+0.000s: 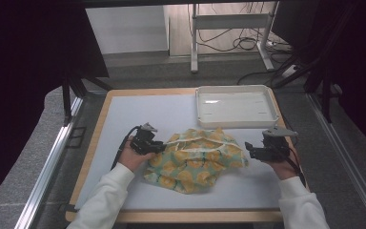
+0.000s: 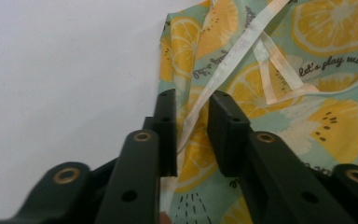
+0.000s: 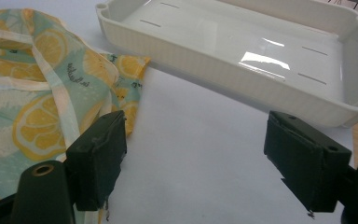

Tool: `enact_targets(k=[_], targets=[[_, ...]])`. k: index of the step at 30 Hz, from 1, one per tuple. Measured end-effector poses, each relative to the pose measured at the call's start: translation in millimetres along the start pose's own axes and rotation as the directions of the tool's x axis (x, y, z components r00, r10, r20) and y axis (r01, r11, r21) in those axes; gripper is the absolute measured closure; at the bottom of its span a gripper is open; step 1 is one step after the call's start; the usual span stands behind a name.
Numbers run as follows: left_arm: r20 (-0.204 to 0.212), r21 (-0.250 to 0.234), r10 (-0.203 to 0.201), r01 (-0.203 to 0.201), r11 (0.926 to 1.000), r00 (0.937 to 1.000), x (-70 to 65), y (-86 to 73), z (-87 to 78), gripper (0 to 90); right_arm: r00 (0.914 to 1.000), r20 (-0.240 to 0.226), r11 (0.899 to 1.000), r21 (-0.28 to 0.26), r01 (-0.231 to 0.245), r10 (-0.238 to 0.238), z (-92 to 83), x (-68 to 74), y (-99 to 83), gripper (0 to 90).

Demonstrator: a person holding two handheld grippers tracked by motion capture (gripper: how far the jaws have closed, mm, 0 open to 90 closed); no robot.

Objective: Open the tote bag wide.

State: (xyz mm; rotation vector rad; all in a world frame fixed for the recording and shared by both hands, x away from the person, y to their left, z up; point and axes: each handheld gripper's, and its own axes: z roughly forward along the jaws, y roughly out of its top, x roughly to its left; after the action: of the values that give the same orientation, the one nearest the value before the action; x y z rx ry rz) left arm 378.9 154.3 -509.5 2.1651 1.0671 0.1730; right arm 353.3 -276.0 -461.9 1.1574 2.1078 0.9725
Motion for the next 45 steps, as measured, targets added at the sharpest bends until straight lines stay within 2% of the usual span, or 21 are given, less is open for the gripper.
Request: enact_targets(k=[1,5,15,21,24,29,30,31,36,43,45], targets=[[0.01,-0.008,-0.004,0.004,1.0,0.9999,-0.5,0.3,-1.5,81.8,1.0,0.002,1.0,0.0,0.0,0.0,-0.1,-0.3,0.0,21.1],[0.016,-0.018,-0.006,0.006,0.9998,0.9999,-1.2,1.4,-4.2,86.1,1.0,0.006,1.0,-0.002,-0.003,0.003,-0.4,-0.6,0.2,21.1],[0.036,-0.075,-0.001,0.003,0.9971,0.9994,-5.2,4.9,-13.9,88.3,1.0,0.005,1.0,-0.01,-0.001,0.001,-3.1,-0.4,2.3,21.4],[0.041,-0.087,0.001,0.002,0.9962,0.9991,-6.7,5.8,-16.7,88.5,1.0,0.001,1.0,-0.019,0.0,0.0,-5.0,-0.7,5.0,21.5],[0.046,-0.103,-0.008,0.013,0.9946,0.9989,-4.9,6.1,-20.5,88.9,1.0,-0.001,0.999,-0.043,-0.009,0.009,-9.8,-0.1,16.7,21.8],[0.054,-0.116,-0.015,0.021,0.993,0.9984,-4.6,6.7,-22.3,89.2,0.9997,-0.002,0.998,-0.058,0.023,-0.023,-10.8,8.0,39.0,21.7],[0.054,-0.116,-0.015,0.021,0.993,0.9984,-4.6,6.7,-22.3,89.2,0.9997,-0.002,0.998,-0.058,0.023,-0.023,-10.8,8.0,39.0,21.7],[0.059,-0.12,-0.014,0.021,0.9925,0.9982,-5.3,7.3,-22.3,89.2,0.9998,-0.013,0.997,-0.078,0.013,-0.014,-10.0,11.1,47.6,21.8],[0.064,-0.126,-0.008,0.016,0.992,0.9979,-7.1,8.5,-22.8,89.4,0.9989,-0.047,0.995,-0.103,0.004,-0.009,-6.0,17.9,66.0,21.9],[0.063,-0.137,-0.011,0.02,0.9903,0.9979,-5.8,8.5,-25.3,89.6,0.9955,-0.095,0.991,-0.13,-0.016,0.004,-1.7,23.8,73.5,22.3],[0.062,-0.14,-0.01,0.019,0.99,0.998,-6.3,8.5,-25.5,89.5,0.994,-0.107,0.995,-0.101,0.01,-0.021,3.7,26.3,71.6,22.1]])
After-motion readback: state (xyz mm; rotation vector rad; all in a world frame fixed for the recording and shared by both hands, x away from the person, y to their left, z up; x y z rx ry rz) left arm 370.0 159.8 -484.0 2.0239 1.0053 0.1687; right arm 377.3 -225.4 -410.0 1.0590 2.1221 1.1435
